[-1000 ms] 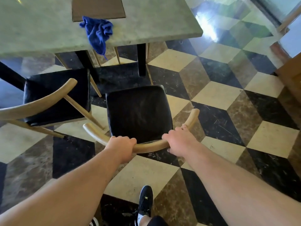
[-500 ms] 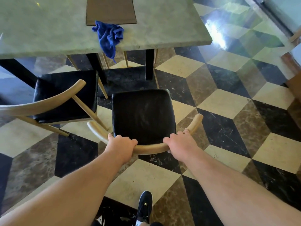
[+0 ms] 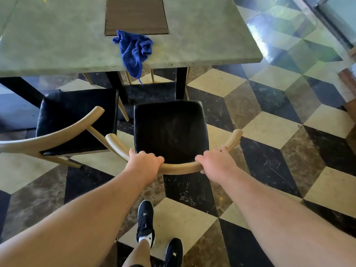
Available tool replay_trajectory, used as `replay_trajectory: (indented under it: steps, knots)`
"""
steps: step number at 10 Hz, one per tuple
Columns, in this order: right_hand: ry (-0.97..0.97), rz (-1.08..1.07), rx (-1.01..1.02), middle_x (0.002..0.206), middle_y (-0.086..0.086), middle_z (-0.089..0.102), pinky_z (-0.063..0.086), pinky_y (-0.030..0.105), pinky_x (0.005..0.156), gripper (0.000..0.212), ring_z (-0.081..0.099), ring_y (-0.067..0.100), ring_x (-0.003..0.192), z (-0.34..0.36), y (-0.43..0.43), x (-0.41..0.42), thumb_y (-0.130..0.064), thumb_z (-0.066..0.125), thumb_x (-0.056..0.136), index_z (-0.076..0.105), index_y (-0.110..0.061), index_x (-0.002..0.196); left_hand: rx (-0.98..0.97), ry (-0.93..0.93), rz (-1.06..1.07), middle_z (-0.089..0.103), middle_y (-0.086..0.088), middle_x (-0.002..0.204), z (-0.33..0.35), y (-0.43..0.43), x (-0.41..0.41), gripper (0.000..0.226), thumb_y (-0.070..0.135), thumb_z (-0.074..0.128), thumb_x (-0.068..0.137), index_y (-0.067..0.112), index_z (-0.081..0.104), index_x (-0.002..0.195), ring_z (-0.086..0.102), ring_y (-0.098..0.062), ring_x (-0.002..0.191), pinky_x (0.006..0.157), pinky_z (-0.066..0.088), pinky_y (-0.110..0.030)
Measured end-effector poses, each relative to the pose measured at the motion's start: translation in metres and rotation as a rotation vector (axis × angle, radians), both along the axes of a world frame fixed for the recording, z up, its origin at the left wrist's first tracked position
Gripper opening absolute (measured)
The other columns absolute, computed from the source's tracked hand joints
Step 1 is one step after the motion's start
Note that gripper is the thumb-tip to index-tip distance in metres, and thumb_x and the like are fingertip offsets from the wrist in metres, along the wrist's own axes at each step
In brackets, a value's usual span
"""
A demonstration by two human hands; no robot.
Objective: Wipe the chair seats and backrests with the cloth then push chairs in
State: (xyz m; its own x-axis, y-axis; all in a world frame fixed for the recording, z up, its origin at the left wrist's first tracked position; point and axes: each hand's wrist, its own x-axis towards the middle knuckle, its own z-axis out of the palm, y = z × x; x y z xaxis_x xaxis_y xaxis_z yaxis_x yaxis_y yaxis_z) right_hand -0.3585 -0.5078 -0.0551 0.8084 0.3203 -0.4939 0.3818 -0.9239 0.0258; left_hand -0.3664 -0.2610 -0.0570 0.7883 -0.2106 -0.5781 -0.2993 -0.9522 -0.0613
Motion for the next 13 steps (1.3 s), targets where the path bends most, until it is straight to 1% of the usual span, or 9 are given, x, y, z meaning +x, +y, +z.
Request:
replay_trajectory:
  steps: [2,4,5,6,7,9,11,12,13]
  knots:
    - [0.002,-0.011,-0.018,0.102,0.0,0.063,0.03,0.063,0.118,0.019,0.062,0.026,0.106,0.002,0.013,0.055,-0.03,0.068,0.098,0.06,-0.03,0.115,0.001,-0.007,-0.017,0.062,0.005,0.107,0.001,0.013,0.055,0.031,0.028,0.065,0.1,0.034,0.052,0.127,0.062,-0.028,0.11,0.114,0.035,-0.066]
    - [-0.003,-0.019,-0.047,0.091,-0.004,0.051,0.032,0.063,0.117,0.018,0.063,0.025,0.104,0.004,0.028,0.11,-0.026,0.068,0.097,0.06,-0.03,0.113,0.001,-0.024,-0.031,0.062,0.005,0.104,0.003,0.026,0.107,0.029,0.028,0.062,0.101,0.033,0.051,0.126,0.062,-0.027,0.106,0.112,0.038,-0.063]
    - [-0.005,-0.01,-0.066,0.092,-0.003,0.05,0.033,0.061,0.116,0.022,0.061,0.026,0.107,0.006,0.033,0.131,-0.024,0.07,0.096,0.06,-0.031,0.115,-0.006,-0.043,-0.049,0.062,0.005,0.103,0.003,0.032,0.125,0.029,0.029,0.063,0.101,0.033,0.051,0.128,0.063,-0.026,0.103,0.108,0.043,-0.059]
    - [0.0,0.002,-0.09,0.095,-0.002,0.056,0.036,0.06,0.114,0.022,0.061,0.026,0.107,0.008,0.033,0.147,-0.025,0.071,0.095,0.058,-0.03,0.112,-0.014,-0.074,-0.081,0.062,0.005,0.102,0.003,0.034,0.138,0.027,0.03,0.061,0.102,0.033,0.051,0.127,0.062,-0.024,0.097,0.099,0.048,-0.052]
    - [0.005,0.009,-0.099,0.098,-0.001,0.06,0.035,0.06,0.115,0.017,0.06,0.027,0.106,0.009,0.028,0.153,-0.027,0.069,0.097,0.059,-0.03,0.11,-0.031,-0.082,-0.088,0.062,0.005,0.101,0.003,0.03,0.141,0.022,0.038,0.058,0.103,0.033,0.052,0.124,0.061,-0.022,0.095,0.093,0.048,-0.048]
    - [-0.002,-0.014,-0.119,0.112,0.003,0.064,0.031,0.06,0.119,0.024,0.055,0.029,0.119,0.004,0.029,0.147,-0.027,0.067,0.097,0.058,-0.027,0.12,-0.083,-0.079,-0.059,0.062,0.008,0.102,0.002,0.035,0.137,0.026,0.049,0.055,0.102,0.032,0.056,0.123,0.06,-0.019,0.099,0.098,0.045,-0.045]
    - [-0.005,0.004,-0.03,0.125,0.002,0.064,0.03,0.058,0.12,0.044,0.053,0.03,0.128,0.013,0.033,0.136,-0.052,0.06,0.096,0.055,-0.028,0.133,-0.155,-0.051,0.047,0.066,0.006,0.121,0.019,0.043,0.132,0.053,0.063,0.05,0.099,0.029,0.057,0.139,0.06,-0.019,0.115,0.107,0.047,-0.044]
    - [-0.048,-0.014,0.003,0.148,0.005,0.052,0.024,0.061,0.123,0.07,0.038,0.036,0.146,0.019,0.029,0.131,-0.069,0.051,0.093,0.041,-0.031,0.151,-0.174,-0.07,0.11,0.046,0.002,0.159,0.026,0.05,0.129,0.074,0.072,0.044,0.097,0.032,0.038,0.159,0.041,-0.025,0.145,0.12,0.035,-0.052]
    - [-0.12,-0.025,0.049,0.169,0.005,0.027,0.015,0.062,0.125,0.086,0.015,0.036,0.157,0.032,0.031,0.127,-0.083,0.032,0.09,0.017,-0.037,0.161,-0.179,-0.112,0.149,0.014,0.001,0.175,0.038,0.057,0.127,0.091,0.084,0.035,0.092,0.037,0.013,0.166,0.012,-0.028,0.16,0.125,0.021,-0.062]
